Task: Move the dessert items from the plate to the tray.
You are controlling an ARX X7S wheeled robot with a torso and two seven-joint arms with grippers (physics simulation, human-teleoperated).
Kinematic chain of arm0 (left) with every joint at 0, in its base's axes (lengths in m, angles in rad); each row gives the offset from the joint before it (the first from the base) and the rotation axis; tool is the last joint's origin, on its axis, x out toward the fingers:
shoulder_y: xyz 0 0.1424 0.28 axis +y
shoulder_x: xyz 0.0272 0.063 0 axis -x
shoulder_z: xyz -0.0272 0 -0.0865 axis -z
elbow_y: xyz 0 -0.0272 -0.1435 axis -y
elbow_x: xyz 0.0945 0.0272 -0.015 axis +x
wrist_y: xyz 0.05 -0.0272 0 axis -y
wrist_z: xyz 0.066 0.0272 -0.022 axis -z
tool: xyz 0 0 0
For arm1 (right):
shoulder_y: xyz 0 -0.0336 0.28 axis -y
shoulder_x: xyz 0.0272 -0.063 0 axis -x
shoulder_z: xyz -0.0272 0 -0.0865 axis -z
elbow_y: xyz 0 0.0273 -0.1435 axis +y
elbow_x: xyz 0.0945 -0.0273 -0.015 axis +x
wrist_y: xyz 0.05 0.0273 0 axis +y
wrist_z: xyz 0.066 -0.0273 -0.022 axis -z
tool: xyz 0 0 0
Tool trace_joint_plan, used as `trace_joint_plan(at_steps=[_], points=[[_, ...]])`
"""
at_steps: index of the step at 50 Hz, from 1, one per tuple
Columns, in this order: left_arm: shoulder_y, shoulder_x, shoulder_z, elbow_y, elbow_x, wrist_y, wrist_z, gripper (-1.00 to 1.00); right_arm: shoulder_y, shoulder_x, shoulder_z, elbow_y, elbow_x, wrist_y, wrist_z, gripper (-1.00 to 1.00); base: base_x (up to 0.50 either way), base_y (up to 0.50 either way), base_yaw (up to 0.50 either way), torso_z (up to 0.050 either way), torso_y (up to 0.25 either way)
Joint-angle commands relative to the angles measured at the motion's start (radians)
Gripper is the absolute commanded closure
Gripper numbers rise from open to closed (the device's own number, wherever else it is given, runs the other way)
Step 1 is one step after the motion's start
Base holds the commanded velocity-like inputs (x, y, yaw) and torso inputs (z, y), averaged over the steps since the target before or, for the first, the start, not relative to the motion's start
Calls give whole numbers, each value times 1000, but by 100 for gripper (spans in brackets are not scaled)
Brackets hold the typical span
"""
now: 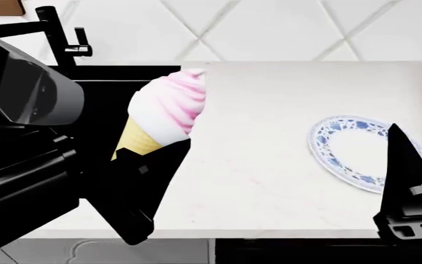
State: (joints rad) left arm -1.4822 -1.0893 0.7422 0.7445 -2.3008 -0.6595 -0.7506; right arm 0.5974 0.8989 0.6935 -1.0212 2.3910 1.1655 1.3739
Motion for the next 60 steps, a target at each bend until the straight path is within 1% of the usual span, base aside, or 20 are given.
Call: trace_joint_plan(at_steps=[1, 15, 28, 38, 60], points=[[2, -6, -5, 3, -9, 13, -9, 100, 12, 1, 24, -8, 30, -6, 12, -100, -8, -500, 0, 0, 0], [7, -11, -11, 10, -6, 16, -13, 100, 19, -2, 37, -9, 54, 2, 39, -100, -6, -500, 0, 0, 0], [14, -11, -13, 3, 0, 15, -5, 100, 37, -8, 16, -5, 55, 6, 47, -100, -6, -500, 0, 0, 0], [15, -3, -10, 0, 2, 13, -10, 100, 38, -10, 28, -3, 67, 11, 53, -100, -5, -500, 0, 0, 0], [20, -11, -18, 6, 0, 14, -11, 100, 46, -15, 16, -2, 72, 15, 63, -100, -8, -500, 0, 1, 0]])
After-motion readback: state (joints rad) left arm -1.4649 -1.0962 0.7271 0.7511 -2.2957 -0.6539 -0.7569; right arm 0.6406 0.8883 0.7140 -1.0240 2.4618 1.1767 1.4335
